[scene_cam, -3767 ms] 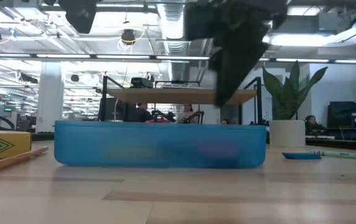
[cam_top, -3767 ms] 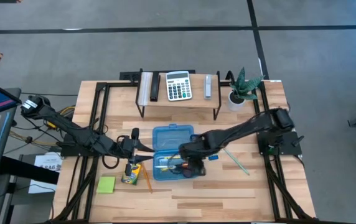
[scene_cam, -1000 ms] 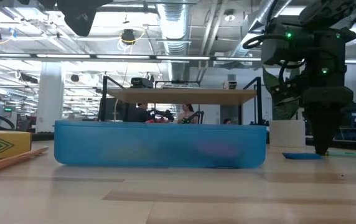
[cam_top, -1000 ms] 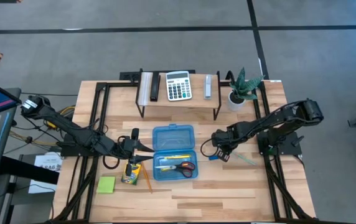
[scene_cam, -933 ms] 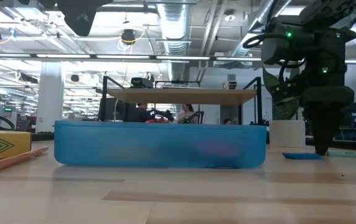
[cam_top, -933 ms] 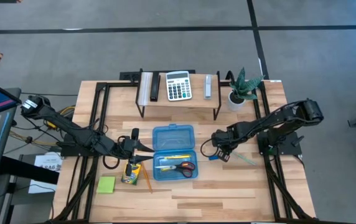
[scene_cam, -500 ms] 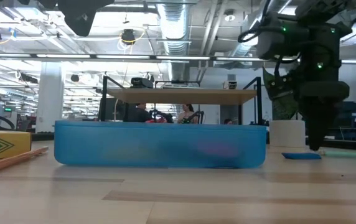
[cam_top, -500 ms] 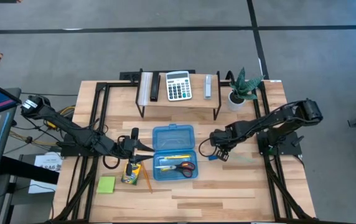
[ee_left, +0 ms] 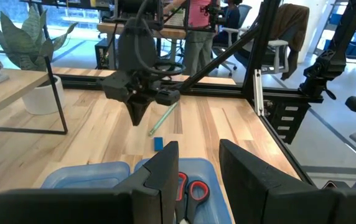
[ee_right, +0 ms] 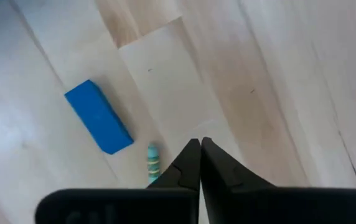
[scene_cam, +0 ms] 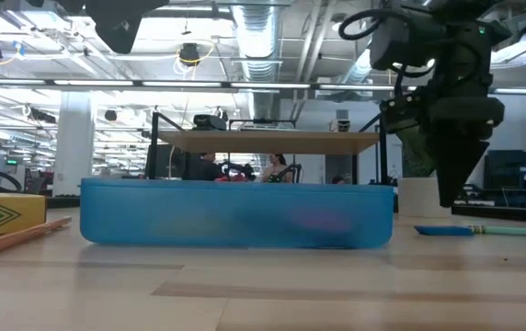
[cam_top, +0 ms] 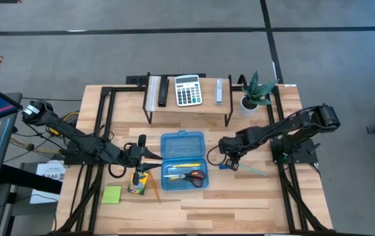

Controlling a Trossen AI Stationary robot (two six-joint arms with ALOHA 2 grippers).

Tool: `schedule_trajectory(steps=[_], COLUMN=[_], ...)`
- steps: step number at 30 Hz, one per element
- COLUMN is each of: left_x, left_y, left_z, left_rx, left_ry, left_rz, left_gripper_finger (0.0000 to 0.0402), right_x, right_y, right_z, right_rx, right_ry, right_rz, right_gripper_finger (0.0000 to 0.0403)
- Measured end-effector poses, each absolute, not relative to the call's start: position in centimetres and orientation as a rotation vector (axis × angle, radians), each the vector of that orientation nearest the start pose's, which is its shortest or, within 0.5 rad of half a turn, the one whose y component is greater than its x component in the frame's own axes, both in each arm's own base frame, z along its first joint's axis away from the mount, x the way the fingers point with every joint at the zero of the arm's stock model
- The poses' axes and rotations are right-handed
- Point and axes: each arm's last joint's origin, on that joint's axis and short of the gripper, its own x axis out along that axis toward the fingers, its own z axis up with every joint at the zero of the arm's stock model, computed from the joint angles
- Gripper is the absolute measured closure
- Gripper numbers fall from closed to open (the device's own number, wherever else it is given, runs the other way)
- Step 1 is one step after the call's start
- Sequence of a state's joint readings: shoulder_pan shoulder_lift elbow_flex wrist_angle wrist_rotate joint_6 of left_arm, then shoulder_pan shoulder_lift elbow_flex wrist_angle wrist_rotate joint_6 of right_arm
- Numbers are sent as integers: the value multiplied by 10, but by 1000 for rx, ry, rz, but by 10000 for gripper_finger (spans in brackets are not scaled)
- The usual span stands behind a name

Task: Pack school essentials
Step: Put the blue pencil into the supply box

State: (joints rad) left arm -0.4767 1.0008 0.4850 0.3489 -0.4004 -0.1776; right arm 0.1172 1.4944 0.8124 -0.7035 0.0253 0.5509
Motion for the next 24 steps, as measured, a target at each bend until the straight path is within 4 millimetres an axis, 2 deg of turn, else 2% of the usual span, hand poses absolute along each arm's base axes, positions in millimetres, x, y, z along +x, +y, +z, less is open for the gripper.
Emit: schedule_trajectory(steps=[10,18,24], left_x=[195,195,195], left_y=[-88,-88,-88], left_z=[241,241,241], left_rx=[-107,-107,-106], left_ry=[157,157,158], left_rz=[-62,-62,-62], left_gripper_finger=[300,300,300], right_x=[238,241,233], right_y=[59,54,46], right_z=[164,164,146], right_rx=[287,273,302], right_ry=[1385,1345,1358], right_rz=[-182,-224,-233], right_gripper_finger=[294,248,247])
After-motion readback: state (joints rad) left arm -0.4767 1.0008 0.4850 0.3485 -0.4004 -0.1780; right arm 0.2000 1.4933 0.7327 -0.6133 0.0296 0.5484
